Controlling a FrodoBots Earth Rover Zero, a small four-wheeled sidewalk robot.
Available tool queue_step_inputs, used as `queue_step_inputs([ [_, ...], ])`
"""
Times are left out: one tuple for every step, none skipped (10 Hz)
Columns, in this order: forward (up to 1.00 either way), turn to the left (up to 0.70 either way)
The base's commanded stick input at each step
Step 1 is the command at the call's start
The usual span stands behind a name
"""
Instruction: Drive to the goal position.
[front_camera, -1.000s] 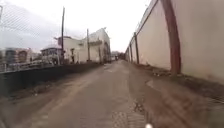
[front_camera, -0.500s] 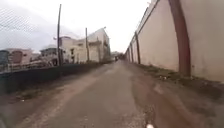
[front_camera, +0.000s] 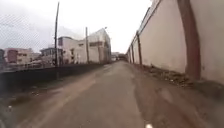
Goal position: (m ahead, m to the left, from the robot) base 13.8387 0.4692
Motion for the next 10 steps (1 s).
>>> queue_step_inputs([
  [0.7, 0.0],
  [0.7, 0.0],
  [0.7, 0.0],
  [0.7, 0.0],
  [0.7, 0.0],
  [0.7, 0.0],
  [0.7, 0.0],
  [0.7, 0.0],
  [0.7, 0.0],
  [0.7, 0.0],
])
